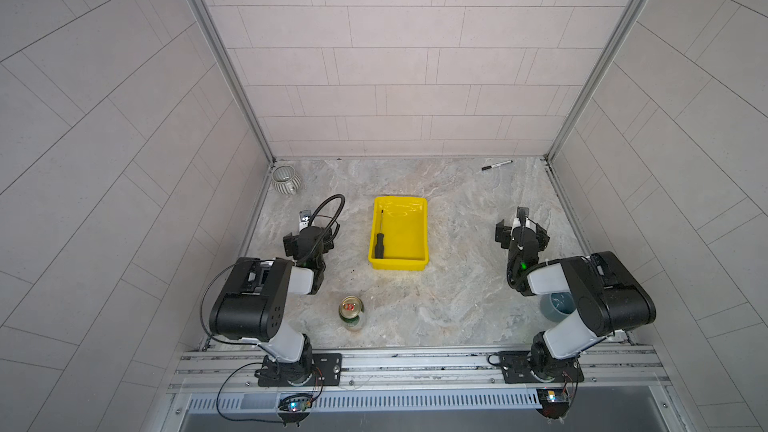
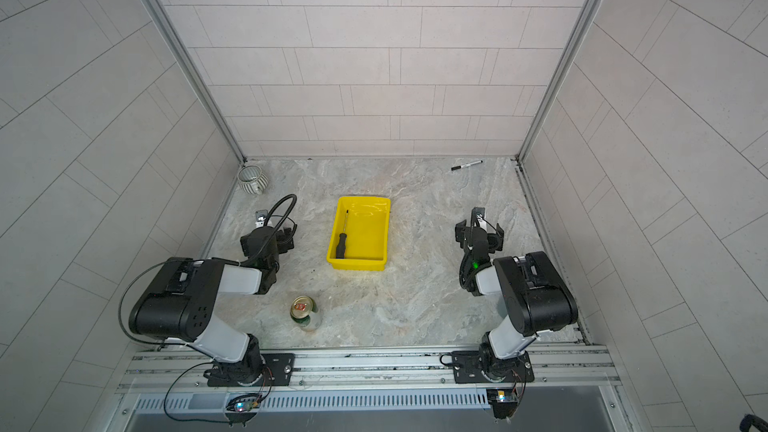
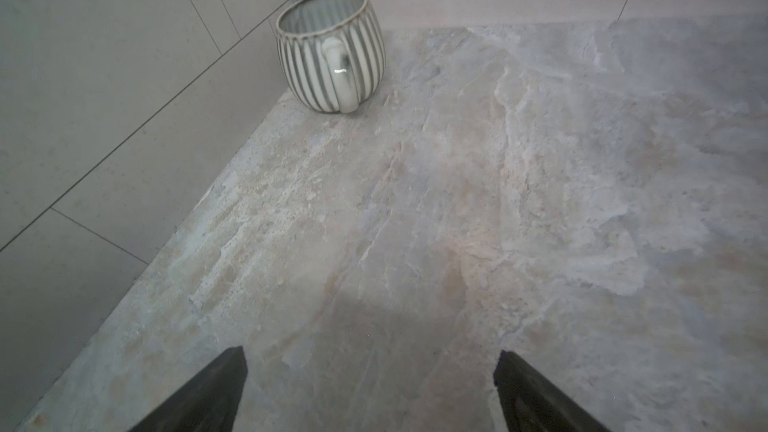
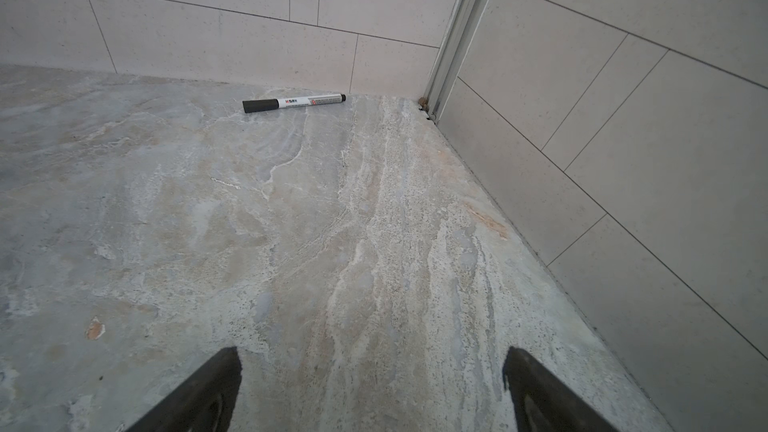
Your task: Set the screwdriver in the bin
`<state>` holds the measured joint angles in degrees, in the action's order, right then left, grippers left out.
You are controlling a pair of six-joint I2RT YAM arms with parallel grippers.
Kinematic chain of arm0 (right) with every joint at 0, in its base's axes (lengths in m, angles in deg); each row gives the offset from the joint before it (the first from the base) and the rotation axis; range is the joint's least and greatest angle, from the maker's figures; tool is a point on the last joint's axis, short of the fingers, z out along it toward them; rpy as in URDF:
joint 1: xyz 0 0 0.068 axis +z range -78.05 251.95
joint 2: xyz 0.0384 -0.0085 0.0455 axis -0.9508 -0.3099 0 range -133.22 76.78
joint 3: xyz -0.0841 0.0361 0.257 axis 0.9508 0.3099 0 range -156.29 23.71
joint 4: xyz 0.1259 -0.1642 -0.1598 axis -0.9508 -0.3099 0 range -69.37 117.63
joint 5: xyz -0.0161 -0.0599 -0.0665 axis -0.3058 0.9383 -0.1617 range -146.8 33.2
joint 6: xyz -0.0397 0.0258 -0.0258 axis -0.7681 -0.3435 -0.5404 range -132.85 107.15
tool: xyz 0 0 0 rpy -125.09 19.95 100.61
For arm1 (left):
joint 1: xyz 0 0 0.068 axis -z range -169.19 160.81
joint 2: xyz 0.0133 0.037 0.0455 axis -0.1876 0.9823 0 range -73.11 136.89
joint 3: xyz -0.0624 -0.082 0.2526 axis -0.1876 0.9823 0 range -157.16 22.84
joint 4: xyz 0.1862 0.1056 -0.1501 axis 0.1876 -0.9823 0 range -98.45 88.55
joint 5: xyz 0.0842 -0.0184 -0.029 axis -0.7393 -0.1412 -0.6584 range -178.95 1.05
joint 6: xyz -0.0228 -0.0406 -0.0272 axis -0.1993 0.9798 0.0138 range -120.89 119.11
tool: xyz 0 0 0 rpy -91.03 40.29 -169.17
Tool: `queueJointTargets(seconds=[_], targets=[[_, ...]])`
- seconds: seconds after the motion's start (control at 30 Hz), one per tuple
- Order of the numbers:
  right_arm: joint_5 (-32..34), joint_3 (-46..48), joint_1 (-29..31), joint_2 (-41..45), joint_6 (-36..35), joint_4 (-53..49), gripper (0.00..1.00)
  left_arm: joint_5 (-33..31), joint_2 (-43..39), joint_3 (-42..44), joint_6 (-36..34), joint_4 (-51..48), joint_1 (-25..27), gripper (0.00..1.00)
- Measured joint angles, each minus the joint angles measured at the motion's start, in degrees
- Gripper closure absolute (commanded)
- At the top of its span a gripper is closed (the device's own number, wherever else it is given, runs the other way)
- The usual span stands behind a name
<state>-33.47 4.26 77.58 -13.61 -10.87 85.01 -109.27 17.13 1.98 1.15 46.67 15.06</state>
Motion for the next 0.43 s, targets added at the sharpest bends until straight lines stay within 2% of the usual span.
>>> queueJointTargets(seconds=[0.43], targets=[[0.0,-0.2,0.1,0.0,0.0,0.0,0.0,2.8,0.6,-0.3,-1.7,5.3,0.0,0.0]])
